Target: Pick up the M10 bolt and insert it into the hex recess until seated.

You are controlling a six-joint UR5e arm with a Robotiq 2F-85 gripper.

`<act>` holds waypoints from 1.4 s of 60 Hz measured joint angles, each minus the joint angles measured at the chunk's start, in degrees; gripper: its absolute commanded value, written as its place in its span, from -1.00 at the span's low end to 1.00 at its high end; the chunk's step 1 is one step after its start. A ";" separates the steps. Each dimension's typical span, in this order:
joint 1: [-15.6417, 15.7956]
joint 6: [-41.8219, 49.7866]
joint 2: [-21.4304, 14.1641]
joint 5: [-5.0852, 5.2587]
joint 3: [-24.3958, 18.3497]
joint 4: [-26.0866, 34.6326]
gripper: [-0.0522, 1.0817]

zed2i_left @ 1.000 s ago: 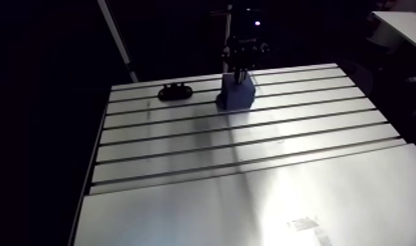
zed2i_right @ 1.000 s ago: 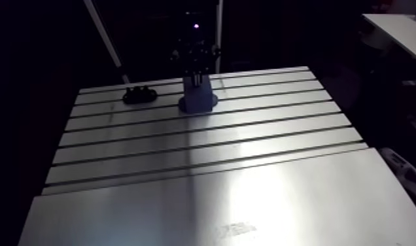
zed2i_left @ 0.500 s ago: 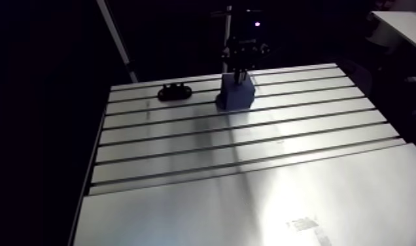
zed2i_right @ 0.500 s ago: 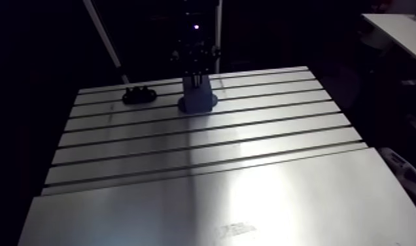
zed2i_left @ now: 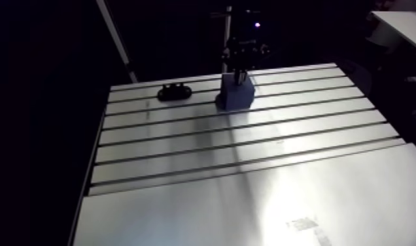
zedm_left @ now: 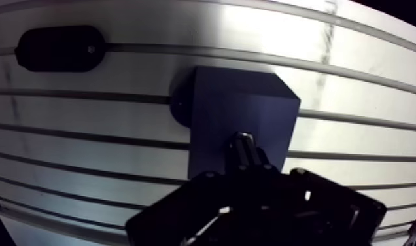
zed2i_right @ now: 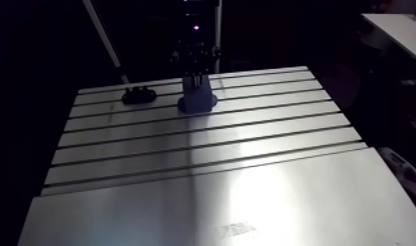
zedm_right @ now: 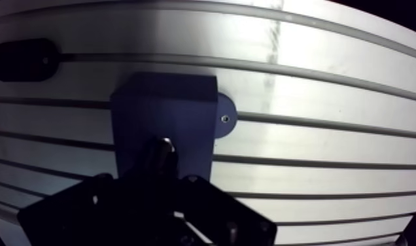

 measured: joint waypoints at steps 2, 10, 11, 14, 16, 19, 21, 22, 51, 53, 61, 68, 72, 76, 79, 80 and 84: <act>-0.03 -0.06 -0.02 0.00 -0.01 0.00 0.99; -0.06 -0.36 -0.28 -0.04 -0.13 0.04 0.99; -0.06 -0.40 -0.32 -0.04 -0.15 0.04 0.99; -0.06 -0.46 -0.43 -0.05 -0.18 0.08 0.99; -0.06 -0.50 -0.52 -0.06 -0.21 0.11 0.99; -0.05 -0.55 -0.66 -0.06 -0.26 0.15 0.99; -0.03 -0.57 -0.78 -0.05 -0.29 0.18 0.99; -0.01 -0.58 -0.87 -0.05 -0.31 0.21 0.99; 0.18 -0.57 -2.35 -0.11 -0.92 0.81 -0.88; 0.19 -0.57 -2.48 -0.17 -1.02 1.03 -0.89; 0.25 -0.55 -3.29 -0.44 -1.47 2.20 -0.89; 0.30 -0.29 -4.55 -0.65 -2.40 4.13 -0.89; 0.28 0.11 -5.33 -0.91 -3.42 6.33 -0.89; 0.28 0.83 -5.99 -1.21 -4.59 8.74 -0.89; 0.29 1.58 -6.49 -1.43 -5.65 10.76 -0.89; 0.30 1.82 -6.65 -1.49 -5.98 11.38 -0.89; 0.35 2.67 -7.21 -1.67 -7.13 13.39 -0.89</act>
